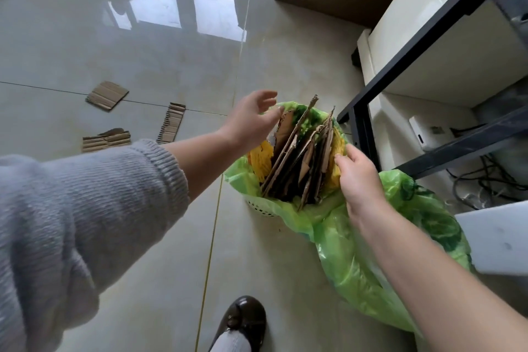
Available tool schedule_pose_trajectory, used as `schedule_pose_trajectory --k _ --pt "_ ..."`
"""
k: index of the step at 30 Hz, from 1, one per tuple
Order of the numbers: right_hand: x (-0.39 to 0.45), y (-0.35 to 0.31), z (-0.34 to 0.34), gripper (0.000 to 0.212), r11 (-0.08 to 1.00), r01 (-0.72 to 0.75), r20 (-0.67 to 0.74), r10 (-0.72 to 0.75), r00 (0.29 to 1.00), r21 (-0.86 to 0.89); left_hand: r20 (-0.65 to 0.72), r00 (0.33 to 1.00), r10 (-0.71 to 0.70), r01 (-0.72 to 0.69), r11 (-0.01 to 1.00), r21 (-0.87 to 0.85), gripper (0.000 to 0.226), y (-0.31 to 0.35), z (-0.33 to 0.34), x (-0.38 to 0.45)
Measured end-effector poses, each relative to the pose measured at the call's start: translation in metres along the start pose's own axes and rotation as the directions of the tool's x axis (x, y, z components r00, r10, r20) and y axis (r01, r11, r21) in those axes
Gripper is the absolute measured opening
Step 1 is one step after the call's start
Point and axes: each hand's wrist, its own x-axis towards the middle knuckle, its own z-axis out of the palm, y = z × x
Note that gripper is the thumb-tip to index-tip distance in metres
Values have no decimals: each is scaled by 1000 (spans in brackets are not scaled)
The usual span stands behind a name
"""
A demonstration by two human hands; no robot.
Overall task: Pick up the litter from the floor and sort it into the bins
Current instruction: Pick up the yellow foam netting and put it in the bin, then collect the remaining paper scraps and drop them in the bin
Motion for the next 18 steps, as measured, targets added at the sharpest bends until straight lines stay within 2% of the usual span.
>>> schedule_pose_trajectory --k 2,4,6,8,10,13,16,18 --pt "-14 -7 -3 47 989 137 -74 -142 987 -59 -85 996 33 -37 998 -50 38 6 -10 -5" --pt "-35 -18 0 40 939 343 -104 -344 933 -27 -147 988 44 -56 995 -79 29 9 -22 -12" --pt "-62 -31 10 35 864 503 -67 -501 863 16 -158 986 53 -66 995 -77 19 4 -37 -26" --pt "-86 -38 29 33 805 592 29 -593 804 48 -159 986 56 -63 997 -40 10 -10 -54 -48" --pt "-104 -36 52 30 779 625 138 -625 769 45 -167 985 46 -43 999 18 6 -33 -73 -74" --pt "-127 -24 87 27 793 607 283 -592 755 41 -176 984 -10 27 995 95 7 -68 -108 -122" --pt "-153 -8 118 29 807 588 399 -558 728 57 -209 970 -126 162 973 166 10 -110 -144 -181" --pt "-173 6 142 28 794 607 494 -539 682 30 -262 945 -196 262 934 244 13 -145 -162 -228"
